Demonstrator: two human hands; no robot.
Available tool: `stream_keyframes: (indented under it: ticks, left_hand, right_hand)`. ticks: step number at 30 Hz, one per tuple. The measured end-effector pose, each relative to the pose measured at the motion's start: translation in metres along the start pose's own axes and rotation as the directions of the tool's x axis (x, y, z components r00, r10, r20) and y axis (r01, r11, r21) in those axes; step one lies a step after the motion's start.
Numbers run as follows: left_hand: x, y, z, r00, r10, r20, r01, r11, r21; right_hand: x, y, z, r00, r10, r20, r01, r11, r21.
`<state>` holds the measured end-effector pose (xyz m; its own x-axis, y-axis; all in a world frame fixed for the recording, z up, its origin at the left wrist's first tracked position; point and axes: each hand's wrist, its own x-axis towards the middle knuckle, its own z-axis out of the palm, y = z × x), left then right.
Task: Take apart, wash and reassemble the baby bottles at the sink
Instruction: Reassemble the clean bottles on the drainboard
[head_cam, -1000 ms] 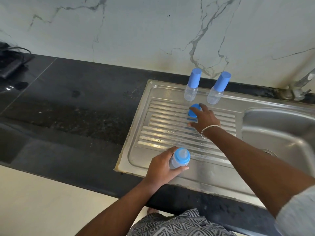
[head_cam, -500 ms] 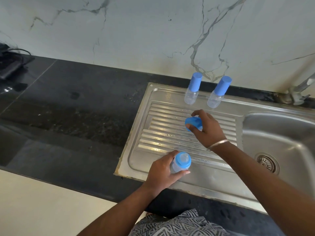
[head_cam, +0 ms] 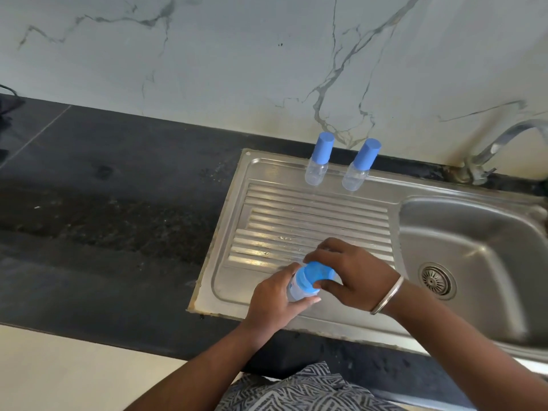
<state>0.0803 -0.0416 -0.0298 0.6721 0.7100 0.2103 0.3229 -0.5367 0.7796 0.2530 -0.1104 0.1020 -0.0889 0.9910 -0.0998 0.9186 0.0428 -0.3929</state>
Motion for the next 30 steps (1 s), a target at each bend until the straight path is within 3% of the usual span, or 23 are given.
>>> stream_keyframes:
  ticks: [16,23,30]
  left_hand:
    - [-0.003,-0.002,0.001,0.999,0.035,-0.042,-0.037,0.998,-0.050]
    - [-0.006,-0.012,0.010,0.999,0.035,-0.030,-0.034,0.998,0.057]
    - [-0.004,-0.016,0.013,0.998,0.059,-0.037,-0.056,0.996,0.072]
  right_hand:
    - [0.021,-0.026,0.012,0.979,0.154,0.131,-0.132,0.977,-0.167]
    - [0.019,-0.036,0.024,0.971,0.236,0.044,-0.225,0.959,-0.172]
    - [0.018,-0.045,0.035,0.904,0.412,-0.116,-0.426,0.894,-0.141]
